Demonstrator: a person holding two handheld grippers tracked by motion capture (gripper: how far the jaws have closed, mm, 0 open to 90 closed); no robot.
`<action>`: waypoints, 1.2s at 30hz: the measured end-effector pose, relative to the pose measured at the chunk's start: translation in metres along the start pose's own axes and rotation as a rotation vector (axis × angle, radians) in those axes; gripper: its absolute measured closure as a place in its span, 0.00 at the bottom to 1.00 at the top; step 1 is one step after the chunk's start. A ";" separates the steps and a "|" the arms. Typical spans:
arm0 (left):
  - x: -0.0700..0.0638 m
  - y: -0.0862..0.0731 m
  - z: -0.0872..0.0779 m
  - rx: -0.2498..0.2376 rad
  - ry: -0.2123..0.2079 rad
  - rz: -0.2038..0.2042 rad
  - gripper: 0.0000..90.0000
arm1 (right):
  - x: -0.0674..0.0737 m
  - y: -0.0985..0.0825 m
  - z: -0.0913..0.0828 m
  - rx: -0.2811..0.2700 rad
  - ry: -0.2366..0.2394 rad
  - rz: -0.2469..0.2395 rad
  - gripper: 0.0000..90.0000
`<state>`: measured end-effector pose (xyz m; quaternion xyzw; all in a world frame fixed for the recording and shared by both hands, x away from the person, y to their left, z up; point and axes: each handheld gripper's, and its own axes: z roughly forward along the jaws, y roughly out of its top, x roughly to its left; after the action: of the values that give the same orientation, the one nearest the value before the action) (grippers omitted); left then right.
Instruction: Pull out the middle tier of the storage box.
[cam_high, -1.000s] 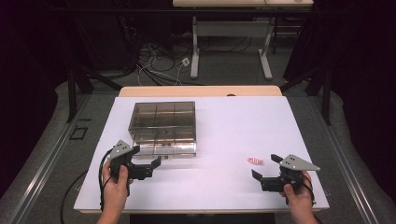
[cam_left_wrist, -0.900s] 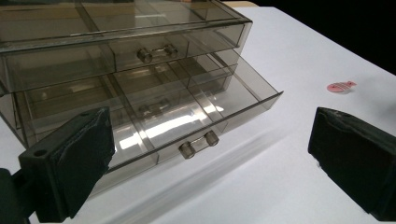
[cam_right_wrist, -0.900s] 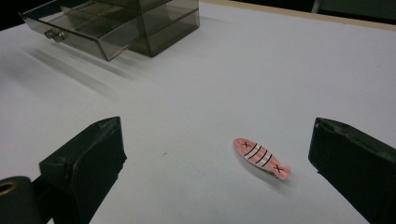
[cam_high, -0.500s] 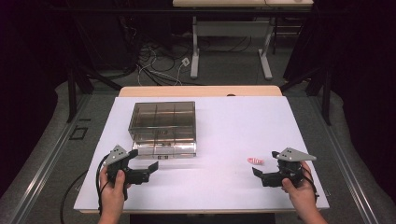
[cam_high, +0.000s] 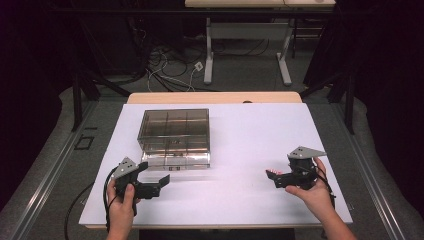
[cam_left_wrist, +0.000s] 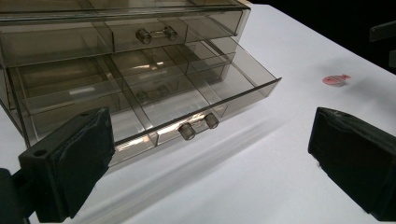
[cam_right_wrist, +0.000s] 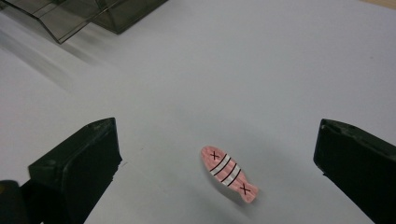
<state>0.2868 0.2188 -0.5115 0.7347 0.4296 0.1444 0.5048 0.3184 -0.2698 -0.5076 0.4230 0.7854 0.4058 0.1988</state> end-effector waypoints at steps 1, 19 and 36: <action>0.000 0.000 0.000 0.001 0.000 0.000 0.01 | -0.001 0.001 0.001 0.001 0.001 -0.002 0.03; 0.002 -0.004 0.000 0.007 0.002 -0.005 0.01 | -0.011 -0.005 0.019 0.062 0.013 -0.021 0.38; 0.002 -0.006 0.000 0.016 0.006 -0.007 0.01 | -0.014 -0.017 0.028 0.086 0.008 -0.024 0.57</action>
<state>0.2852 0.2215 -0.5171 0.7367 0.4349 0.1414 0.4982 0.3355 -0.2737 -0.5385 0.4203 0.8077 0.3711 0.1824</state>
